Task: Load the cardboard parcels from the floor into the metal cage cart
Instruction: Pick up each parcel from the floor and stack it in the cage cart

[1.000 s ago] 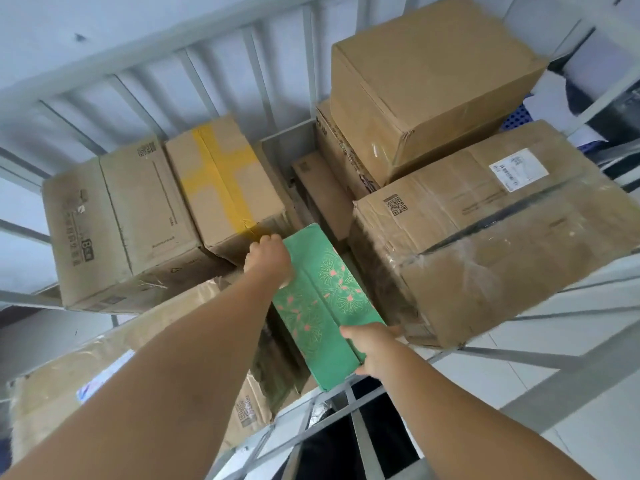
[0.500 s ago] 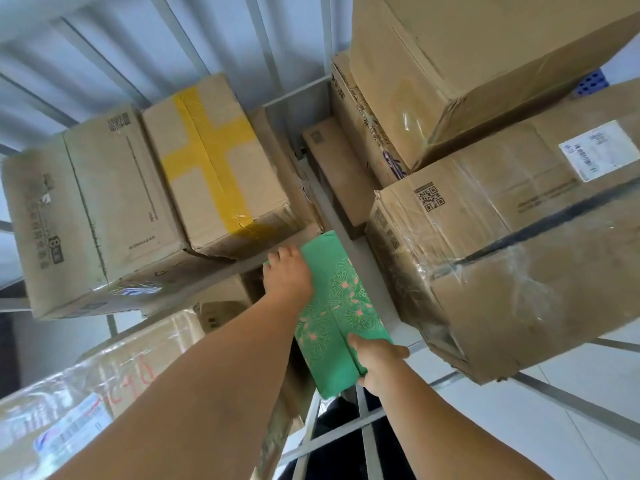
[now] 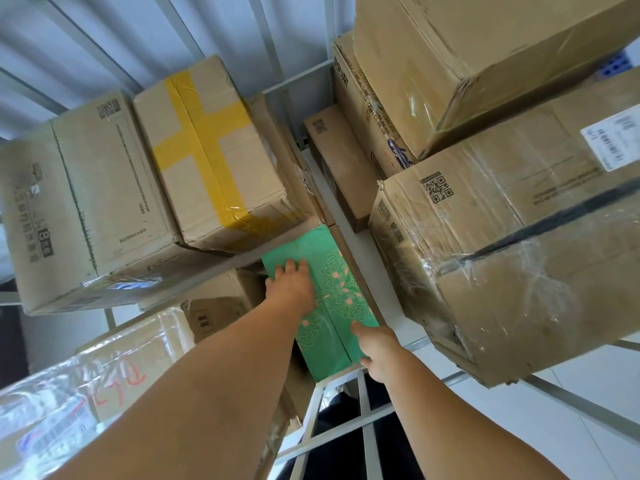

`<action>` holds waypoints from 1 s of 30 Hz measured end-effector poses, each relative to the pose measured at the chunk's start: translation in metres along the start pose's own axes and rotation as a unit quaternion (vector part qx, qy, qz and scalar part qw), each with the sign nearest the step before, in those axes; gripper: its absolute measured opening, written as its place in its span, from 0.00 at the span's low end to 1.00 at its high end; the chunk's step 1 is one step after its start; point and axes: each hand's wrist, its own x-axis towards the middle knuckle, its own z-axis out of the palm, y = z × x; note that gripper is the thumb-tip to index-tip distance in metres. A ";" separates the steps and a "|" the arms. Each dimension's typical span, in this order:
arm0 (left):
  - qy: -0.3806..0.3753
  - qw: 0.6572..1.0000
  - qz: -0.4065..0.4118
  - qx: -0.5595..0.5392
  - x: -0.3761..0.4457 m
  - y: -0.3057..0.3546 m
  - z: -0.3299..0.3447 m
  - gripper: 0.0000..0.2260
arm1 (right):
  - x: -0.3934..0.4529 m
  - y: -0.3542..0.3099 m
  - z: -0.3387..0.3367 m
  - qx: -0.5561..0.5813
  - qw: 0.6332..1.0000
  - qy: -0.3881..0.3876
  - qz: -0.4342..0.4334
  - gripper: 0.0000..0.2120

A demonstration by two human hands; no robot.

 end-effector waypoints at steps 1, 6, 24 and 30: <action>-0.001 1.000 0.002 0.002 -0.002 0.000 -0.001 0.39 | 0.000 0.001 -0.001 -0.011 1.000 -0.005 -0.008 0.27; 0.010 1.000 0.013 0.010 -0.021 0.006 -0.012 0.39 | -0.016 -0.002 -0.005 -0.059 0.997 0.006 -0.055 0.37; 0.229 0.970 0.012 -0.085 -0.192 -0.076 -0.091 0.30 | -0.206 -0.028 0.043 -0.198 0.895 -0.055 -0.396 0.29; 0.282 0.939 -0.093 -0.172 -0.233 -0.164 -0.049 0.34 | -0.234 -0.007 0.082 -0.268 0.864 -0.083 -0.418 0.28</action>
